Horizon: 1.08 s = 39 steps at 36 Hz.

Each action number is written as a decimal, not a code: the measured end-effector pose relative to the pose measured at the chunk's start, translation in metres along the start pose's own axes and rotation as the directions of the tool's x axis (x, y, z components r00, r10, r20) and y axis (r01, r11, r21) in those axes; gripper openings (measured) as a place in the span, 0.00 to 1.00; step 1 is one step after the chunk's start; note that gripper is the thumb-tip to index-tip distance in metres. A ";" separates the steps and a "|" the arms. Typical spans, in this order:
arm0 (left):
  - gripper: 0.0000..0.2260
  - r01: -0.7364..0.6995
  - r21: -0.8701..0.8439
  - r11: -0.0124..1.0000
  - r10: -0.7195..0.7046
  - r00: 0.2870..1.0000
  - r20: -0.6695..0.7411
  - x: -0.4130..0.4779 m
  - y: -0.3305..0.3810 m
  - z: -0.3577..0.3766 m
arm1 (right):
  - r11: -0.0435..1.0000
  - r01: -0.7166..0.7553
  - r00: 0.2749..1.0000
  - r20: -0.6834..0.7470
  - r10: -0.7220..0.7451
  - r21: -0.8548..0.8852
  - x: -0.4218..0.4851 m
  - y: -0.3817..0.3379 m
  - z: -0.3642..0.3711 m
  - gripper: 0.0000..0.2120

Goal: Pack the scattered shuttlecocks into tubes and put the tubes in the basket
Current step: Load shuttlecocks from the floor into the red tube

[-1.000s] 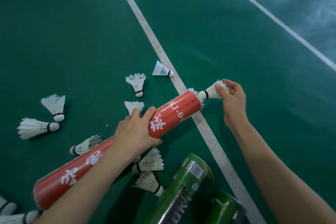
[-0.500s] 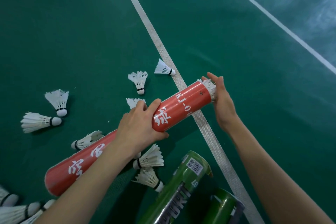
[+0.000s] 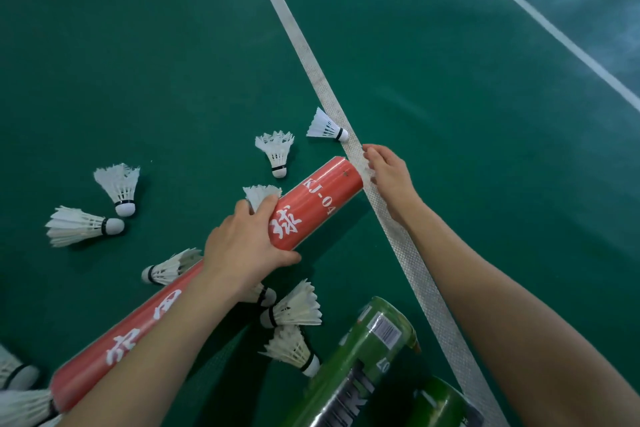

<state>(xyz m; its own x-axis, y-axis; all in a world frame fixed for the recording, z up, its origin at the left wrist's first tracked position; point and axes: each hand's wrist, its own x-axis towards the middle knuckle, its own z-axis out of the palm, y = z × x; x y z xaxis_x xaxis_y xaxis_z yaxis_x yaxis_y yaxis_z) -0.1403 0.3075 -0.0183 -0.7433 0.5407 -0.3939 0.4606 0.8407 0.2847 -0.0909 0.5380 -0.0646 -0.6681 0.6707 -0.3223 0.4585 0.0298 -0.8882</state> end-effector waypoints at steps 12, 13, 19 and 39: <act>0.42 0.075 -0.220 0.973 -0.084 0.996 -0.031 -0.004 -0.024 -0.011 | 0.805 0.282 0.942 0.311 -0.129 -0.521 0.099 -0.039 0.053 0.34; 0.42 0.077 -0.232 0.970 -0.088 0.995 -0.037 -0.004 -0.025 -0.011 | 0.797 0.285 0.936 0.333 -0.113 -0.533 0.104 -0.037 0.054 0.34; 0.41 0.110 -0.226 0.968 -0.114 0.993 -0.008 -0.006 -0.027 -0.009 | 0.609 0.393 0.911 0.384 -0.152 -0.689 0.109 -0.013 0.054 0.26; 0.44 -0.027 0.010 1.000 0.026 0.999 0.042 -0.026 -0.017 -0.009 | 0.923 -0.031 0.965 -0.230 0.127 0.383 -0.022 0.020 -0.031 0.19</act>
<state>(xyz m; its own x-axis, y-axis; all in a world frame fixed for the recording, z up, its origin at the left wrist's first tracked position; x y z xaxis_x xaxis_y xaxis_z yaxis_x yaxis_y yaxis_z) -0.1327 0.2789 -0.0051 -0.7100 0.5632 -0.4227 0.4848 0.8263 0.2867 -0.0490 0.5471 -0.0651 -0.4514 0.8213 -0.3489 0.2197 -0.2767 -0.9355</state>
